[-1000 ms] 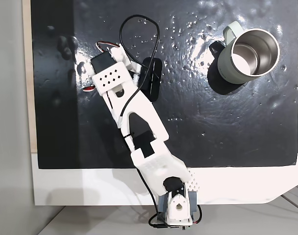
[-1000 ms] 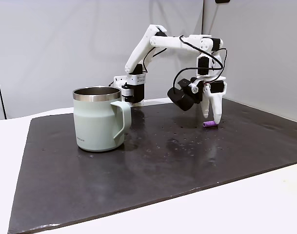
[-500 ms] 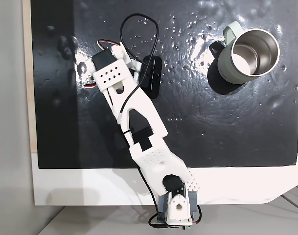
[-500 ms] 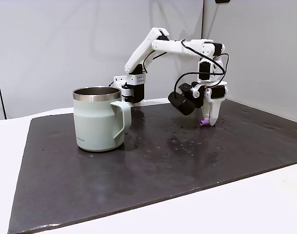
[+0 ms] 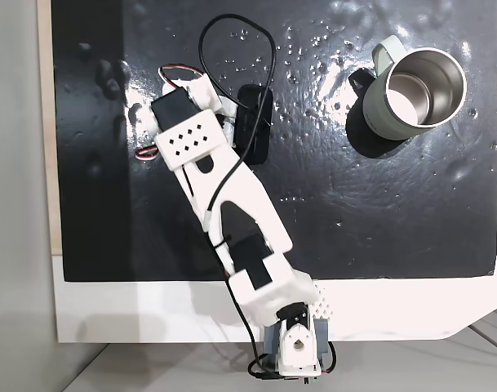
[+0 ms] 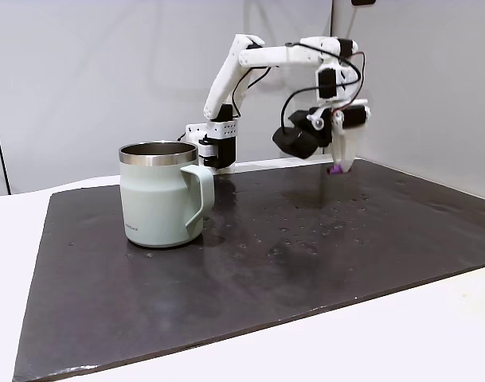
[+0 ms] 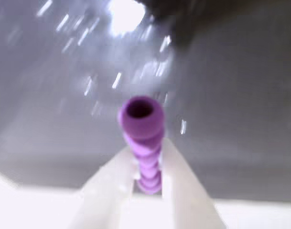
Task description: Grasp a pengrip and put it in the cup.
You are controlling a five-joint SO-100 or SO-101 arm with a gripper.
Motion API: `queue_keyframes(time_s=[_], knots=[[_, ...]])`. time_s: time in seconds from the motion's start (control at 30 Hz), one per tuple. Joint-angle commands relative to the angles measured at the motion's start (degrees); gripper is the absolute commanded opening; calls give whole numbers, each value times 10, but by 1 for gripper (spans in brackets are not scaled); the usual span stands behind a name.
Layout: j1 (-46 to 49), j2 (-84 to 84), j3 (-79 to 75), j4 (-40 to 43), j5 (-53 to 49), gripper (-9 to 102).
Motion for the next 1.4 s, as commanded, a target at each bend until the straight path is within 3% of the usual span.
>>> queue_keyframes(time_s=[0.0, 0.5, 0.8, 1.1, 1.37], knots=[[6, 127, 10, -15, -30, 0], [84, 297, 13, 39, -110, 0], [236, 343, -4, 118, -195, 0], [403, 318, -17, 116, -310, 0], [512, 209, -145, 118, -369, 0]])
